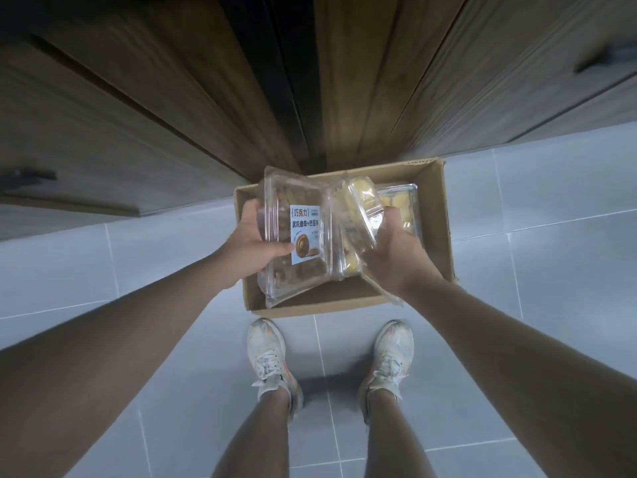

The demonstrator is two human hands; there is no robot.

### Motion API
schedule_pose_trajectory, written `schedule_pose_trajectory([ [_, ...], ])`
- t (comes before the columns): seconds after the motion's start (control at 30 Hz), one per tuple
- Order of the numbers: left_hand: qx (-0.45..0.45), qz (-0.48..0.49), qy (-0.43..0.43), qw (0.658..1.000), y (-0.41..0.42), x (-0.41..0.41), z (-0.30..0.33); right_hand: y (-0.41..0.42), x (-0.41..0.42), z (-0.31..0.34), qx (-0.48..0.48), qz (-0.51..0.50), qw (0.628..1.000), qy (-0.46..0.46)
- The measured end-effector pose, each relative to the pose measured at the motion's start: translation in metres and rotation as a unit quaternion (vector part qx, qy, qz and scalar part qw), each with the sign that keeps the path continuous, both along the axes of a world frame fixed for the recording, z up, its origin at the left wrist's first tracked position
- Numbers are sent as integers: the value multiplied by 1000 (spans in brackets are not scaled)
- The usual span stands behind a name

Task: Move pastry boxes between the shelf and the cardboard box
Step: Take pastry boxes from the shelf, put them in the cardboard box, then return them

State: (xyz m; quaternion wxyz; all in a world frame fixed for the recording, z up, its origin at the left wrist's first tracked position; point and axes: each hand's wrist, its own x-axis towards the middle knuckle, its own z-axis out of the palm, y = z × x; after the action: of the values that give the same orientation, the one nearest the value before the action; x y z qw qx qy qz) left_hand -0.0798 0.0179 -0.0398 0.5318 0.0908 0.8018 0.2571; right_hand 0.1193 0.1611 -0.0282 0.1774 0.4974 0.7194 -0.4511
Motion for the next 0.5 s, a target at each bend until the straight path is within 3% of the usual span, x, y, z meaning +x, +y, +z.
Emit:
schedule_pose_trajectory([
  [0.27,86,-4,-2,996,-13,-16,186,11,-5,198,4,57,998,20],
  [0.5,163,68,13,984,-60,0,362,12,-7,399,45,148,988,17],
])
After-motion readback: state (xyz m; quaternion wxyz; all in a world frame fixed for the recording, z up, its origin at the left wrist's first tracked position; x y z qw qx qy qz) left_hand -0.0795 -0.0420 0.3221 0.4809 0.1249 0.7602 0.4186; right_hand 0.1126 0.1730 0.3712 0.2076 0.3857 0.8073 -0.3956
